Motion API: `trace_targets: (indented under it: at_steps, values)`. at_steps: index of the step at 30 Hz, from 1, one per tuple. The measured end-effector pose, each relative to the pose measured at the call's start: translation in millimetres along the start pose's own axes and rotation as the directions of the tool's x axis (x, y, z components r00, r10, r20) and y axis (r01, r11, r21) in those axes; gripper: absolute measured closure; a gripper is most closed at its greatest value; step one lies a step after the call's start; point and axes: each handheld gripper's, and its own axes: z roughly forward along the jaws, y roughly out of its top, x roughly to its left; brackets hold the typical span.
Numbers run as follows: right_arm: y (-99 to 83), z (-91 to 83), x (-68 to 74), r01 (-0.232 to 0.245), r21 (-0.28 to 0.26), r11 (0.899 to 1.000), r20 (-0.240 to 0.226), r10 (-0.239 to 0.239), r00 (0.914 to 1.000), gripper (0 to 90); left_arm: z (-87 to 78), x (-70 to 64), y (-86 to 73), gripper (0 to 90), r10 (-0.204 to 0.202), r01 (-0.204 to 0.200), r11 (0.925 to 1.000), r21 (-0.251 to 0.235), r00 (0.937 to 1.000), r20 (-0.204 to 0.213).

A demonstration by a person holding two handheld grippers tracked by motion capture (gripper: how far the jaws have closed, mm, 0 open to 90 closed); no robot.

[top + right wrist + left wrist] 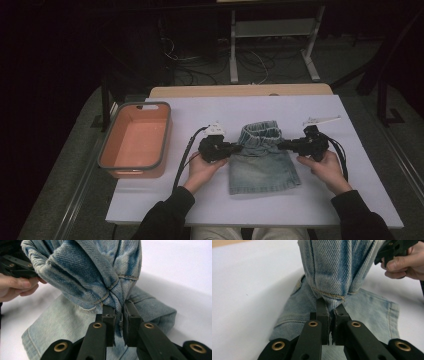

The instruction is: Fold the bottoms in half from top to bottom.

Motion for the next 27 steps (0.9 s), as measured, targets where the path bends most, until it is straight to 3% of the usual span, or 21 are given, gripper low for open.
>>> trace_targets:
  at_steps: [11, 27]
  values:
    - [-13.1, -2.5, 6.0, -0.014, 0.022, 1.000, 0.003, 0.014, 0.9999, 81.2, 0.7, -6.4, -5.3, 86.4, -0.012, 0.011, 0.9988, 0.047, 0.9993, 0.036]
    - [-22.6, -1.3, 10.6, -0.014, 0.066, 0.998, 0.016, 0.013, 0.9998, 80.3, 5.0, -4.6, -11.9, 86.2, -0.044, 0.036, 0.9939, 0.104, 0.9958, 0.080]
